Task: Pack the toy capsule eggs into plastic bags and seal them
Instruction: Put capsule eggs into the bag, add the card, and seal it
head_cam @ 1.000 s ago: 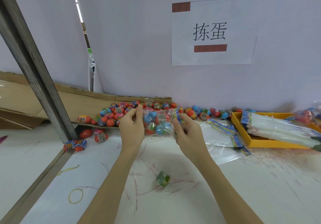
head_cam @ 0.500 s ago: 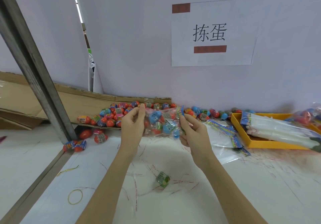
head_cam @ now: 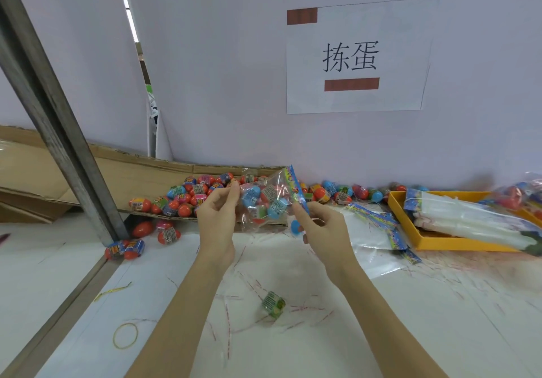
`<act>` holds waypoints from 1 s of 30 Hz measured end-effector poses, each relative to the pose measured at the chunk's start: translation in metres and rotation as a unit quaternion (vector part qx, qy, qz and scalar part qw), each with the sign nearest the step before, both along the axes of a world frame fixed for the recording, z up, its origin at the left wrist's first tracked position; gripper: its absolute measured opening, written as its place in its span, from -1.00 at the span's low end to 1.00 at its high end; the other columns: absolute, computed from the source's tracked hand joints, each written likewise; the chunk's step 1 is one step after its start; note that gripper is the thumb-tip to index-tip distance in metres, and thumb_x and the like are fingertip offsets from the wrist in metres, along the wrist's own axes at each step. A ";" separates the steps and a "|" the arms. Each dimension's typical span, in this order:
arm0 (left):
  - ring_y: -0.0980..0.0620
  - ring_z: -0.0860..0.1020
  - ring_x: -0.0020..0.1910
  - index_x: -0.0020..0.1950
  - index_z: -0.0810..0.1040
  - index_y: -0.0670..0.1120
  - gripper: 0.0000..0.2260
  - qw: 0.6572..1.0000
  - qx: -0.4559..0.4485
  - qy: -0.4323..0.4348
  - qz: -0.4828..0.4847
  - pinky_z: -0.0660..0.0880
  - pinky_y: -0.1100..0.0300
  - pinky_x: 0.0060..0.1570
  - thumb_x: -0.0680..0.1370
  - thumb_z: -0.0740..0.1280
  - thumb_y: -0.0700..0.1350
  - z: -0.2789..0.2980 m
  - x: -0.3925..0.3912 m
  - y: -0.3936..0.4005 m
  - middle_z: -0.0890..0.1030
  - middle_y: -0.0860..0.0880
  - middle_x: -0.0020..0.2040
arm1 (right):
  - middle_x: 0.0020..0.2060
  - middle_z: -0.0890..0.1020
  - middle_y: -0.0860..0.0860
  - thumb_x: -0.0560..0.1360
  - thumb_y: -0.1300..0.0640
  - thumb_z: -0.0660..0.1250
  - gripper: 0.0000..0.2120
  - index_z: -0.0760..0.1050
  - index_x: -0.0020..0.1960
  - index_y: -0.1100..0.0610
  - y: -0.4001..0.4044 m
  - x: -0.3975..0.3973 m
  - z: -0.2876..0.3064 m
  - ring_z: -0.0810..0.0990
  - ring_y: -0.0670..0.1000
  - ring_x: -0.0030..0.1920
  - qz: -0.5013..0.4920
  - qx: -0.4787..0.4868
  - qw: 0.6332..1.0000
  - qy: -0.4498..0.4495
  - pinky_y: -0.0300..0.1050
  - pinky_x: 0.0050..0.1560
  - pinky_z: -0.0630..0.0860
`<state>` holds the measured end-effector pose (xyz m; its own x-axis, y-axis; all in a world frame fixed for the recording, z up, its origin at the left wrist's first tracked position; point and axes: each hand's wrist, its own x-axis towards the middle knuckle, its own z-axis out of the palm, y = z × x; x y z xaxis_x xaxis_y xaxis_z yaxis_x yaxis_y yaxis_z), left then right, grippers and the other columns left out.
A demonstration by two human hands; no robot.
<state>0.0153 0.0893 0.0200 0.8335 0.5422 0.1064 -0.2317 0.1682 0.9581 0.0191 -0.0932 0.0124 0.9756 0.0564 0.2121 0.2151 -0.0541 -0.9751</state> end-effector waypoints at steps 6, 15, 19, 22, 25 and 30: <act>-0.05 0.62 -0.06 -0.02 0.75 -0.01 -0.85 0.999 0.013 -0.029 0.012 0.57 0.00 0.12 0.62 0.45 0.03 0.005 -0.004 -0.002 0.72 0.00 -0.10 | -0.24 0.70 0.06 0.65 -0.02 0.34 -0.74 0.70 0.00 0.15 -0.007 0.008 -0.004 0.67 -0.01 -0.32 -0.079 0.034 0.996 0.029 -0.17 -0.36 0.54; 0.07 0.57 0.07 -0.18 0.78 0.05 -0.89 0.935 0.286 -0.064 -0.200 0.55 0.22 0.02 0.42 0.60 0.06 -0.002 -0.008 -0.013 0.57 0.01 0.03 | 0.18 0.69 0.25 0.60 -0.22 0.36 -0.45 0.55 0.33 0.22 -0.003 0.002 0.004 0.69 0.23 0.20 0.198 0.322 0.902 0.206 0.08 0.10 0.67; -0.03 0.59 -0.04 -0.15 0.74 0.15 -0.82 0.950 0.272 -0.080 -0.131 0.57 0.15 0.01 0.54 0.43 0.19 -0.007 -0.007 -0.020 0.59 0.03 -0.08 | 0.14 0.71 0.16 0.64 0.05 0.39 -0.71 0.51 0.30 0.15 -0.001 0.004 -0.001 0.73 0.15 0.09 0.068 0.242 0.950 0.188 0.01 -0.10 0.70; 0.15 0.56 -0.09 0.02 0.64 0.13 -0.92 0.953 0.291 -0.088 -0.017 0.50 0.36 -0.07 0.60 0.43 0.10 -0.009 -0.002 -0.012 0.62 0.12 -0.07 | 0.10 0.69 0.14 0.61 0.07 0.43 -0.71 0.49 0.25 0.15 -0.002 0.005 0.001 0.71 0.09 -0.01 0.035 0.172 0.963 0.204 -0.10 -0.20 0.65; 0.10 0.63 -0.07 0.13 0.64 0.09 -0.75 0.973 0.216 -0.016 -0.080 0.62 0.10 -0.15 0.57 0.40 0.20 -0.008 0.000 -0.004 0.67 0.15 -0.04 | 0.01 0.72 0.05 0.60 0.06 0.43 -0.85 0.56 0.14 0.04 -0.004 0.003 0.002 0.69 0.02 -0.04 0.079 0.141 0.973 0.167 -0.09 -0.16 0.63; -0.03 0.69 -0.23 0.05 0.73 -0.08 -0.85 0.983 0.147 0.012 -0.113 0.67 0.06 -0.21 0.61 0.46 -0.02 -0.005 -0.001 -0.004 0.74 -0.07 -0.17 | 0.04 0.74 0.03 0.49 -0.11 0.52 -0.64 0.56 0.24 -0.08 0.001 -0.001 0.004 0.72 -0.05 -0.03 0.090 0.124 0.981 0.115 -0.14 -0.13 0.63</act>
